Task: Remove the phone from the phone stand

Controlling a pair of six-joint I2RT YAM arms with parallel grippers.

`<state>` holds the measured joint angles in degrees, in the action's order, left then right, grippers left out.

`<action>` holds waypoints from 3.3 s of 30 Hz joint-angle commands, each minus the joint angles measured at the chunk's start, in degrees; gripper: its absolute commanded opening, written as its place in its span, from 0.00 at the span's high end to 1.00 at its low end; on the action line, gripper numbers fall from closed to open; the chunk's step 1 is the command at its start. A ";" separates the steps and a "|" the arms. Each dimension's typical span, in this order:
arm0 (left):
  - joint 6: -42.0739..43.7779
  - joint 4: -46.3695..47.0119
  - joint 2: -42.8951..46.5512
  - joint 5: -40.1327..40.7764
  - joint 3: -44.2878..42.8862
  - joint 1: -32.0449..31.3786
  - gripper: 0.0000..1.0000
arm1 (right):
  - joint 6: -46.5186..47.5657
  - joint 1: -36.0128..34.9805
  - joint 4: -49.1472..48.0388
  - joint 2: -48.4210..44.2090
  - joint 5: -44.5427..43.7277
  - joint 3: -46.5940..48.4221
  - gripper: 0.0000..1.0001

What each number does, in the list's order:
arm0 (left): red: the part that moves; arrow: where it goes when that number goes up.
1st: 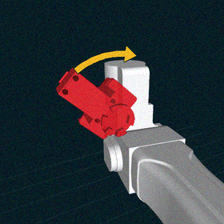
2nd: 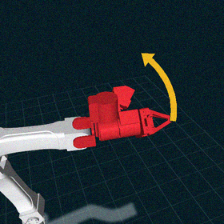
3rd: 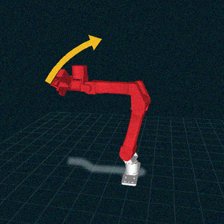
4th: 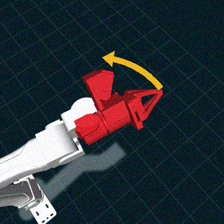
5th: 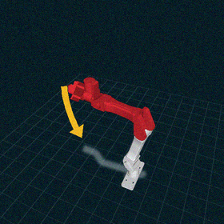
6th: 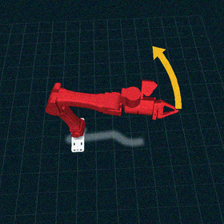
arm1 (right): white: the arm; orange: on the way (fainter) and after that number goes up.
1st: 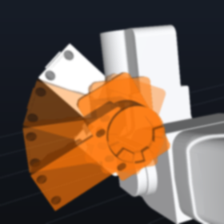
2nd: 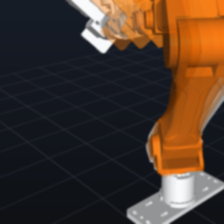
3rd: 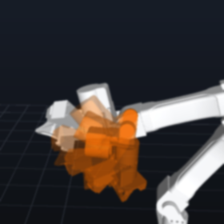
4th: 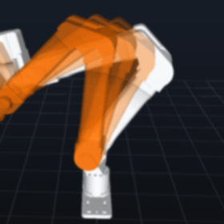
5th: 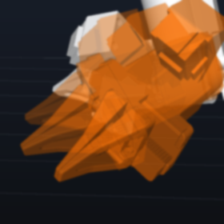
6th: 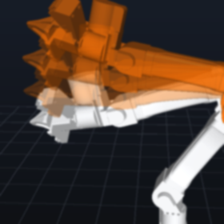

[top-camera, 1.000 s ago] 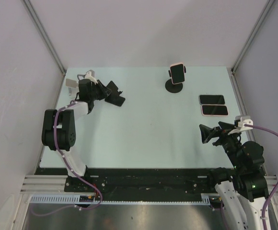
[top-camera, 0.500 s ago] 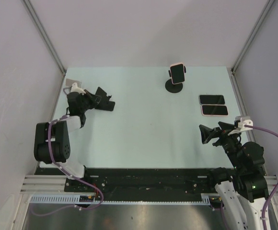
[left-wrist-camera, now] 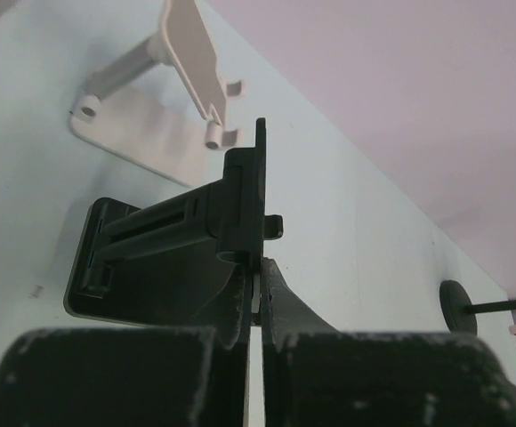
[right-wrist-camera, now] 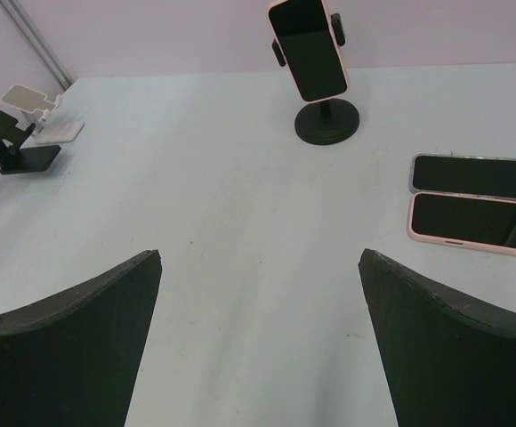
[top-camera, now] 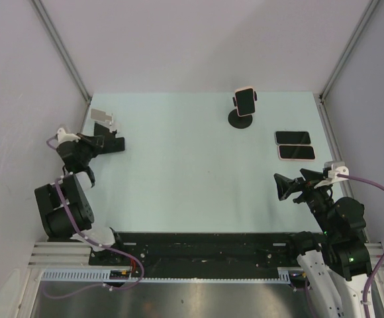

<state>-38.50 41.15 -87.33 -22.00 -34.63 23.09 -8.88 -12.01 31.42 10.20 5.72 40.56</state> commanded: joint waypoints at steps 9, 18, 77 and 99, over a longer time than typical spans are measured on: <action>6.50 2.98 -4.24 -12.88 -5.88 9.07 1.00 | 1.33 -0.29 -1.98 0.17 0.79 0.05 0.01; 8.27 0.08 -7.85 -15.26 -8.25 9.60 1.00 | 1.41 -0.38 -2.06 0.44 0.96 0.05 0.01; 4.22 5.00 -8.83 -12.28 -5.45 9.96 0.38 | 1.33 -0.38 -1.71 0.88 1.49 0.05 0.01; -1.94 -25.02 25.97 8.80 3.08 -1.35 0.00 | -3.50 -0.47 -4.95 9.13 1.66 0.49 0.00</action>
<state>-43.42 29.10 -67.31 -19.55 -29.08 27.90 -9.93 -12.23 30.55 15.31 6.76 40.51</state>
